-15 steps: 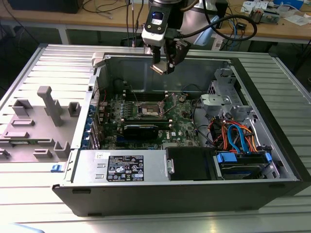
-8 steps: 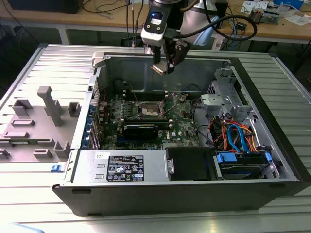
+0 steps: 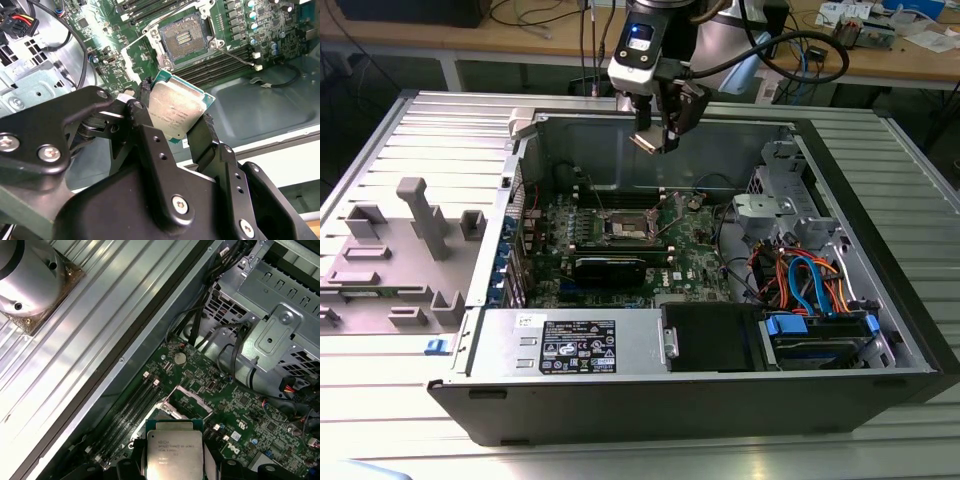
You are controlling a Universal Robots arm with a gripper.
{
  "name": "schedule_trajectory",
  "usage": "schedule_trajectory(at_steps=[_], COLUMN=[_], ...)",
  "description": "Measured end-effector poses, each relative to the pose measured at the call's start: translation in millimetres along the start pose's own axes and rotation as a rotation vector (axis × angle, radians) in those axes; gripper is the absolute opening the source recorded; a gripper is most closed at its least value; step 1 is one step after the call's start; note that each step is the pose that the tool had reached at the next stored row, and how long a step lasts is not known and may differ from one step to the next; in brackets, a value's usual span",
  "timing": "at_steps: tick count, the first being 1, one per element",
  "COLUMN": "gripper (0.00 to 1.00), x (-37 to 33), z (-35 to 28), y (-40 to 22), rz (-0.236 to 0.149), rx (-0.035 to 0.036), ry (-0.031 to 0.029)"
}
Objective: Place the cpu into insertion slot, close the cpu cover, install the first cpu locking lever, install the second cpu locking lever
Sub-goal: 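Place the cpu into insertion slot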
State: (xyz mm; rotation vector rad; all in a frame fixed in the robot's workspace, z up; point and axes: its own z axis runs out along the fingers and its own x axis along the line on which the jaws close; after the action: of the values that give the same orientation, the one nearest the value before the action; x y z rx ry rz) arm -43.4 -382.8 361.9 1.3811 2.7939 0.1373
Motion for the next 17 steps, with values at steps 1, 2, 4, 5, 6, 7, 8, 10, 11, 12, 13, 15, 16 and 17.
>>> schedule_trajectory(at_steps=[1, 2, 4, 5, 6, 7, 8, 10, 11, 12, 13, 15, 16, 17], gripper=[0.55, 0.55, 0.55, 0.55, 0.55, 0.55, 0.55, 0.55, 0.55, 0.55, 0.55, 0.55, 0.55, 0.55], x=[0.0, 0.0, 0.0, 0.0, 0.0, 0.0, 0.0, -0.1, 0.0, 0.0, 0.0, 0.0, 0.0, 0.0], z=[0.0, 0.0, 0.0, 0.0, 0.0, 0.0, 0.0, 0.0, 0.0, 0.0, 0.0, 0.0, 0.0, 0.0], y=[0.0, 0.0, 0.0, 0.0, 0.0, 0.0, 0.0, 0.0, 0.0, 0.0, 0.0, 0.0, 0.0, 0.0], rz=[0.002, 0.004, 0.009, 0.013, 0.016, 0.018, 0.02, 0.024, 0.026, 0.028, 0.031, 0.037, 0.038, 0.04], rx=[-0.0001, -0.0001, -0.0002, -0.0002, -0.0003, -0.0004, -0.0004, -0.0005, -0.0005, -0.0005, -0.0006, -0.0007, -0.0007, -0.0008], ry=[-0.0002, -0.0004, -0.0008, -0.0011, -0.0015, -0.0017, -0.0018, -0.0022, -0.0024, -0.0025, -0.0028, -0.0032, -0.0034, -0.0036])
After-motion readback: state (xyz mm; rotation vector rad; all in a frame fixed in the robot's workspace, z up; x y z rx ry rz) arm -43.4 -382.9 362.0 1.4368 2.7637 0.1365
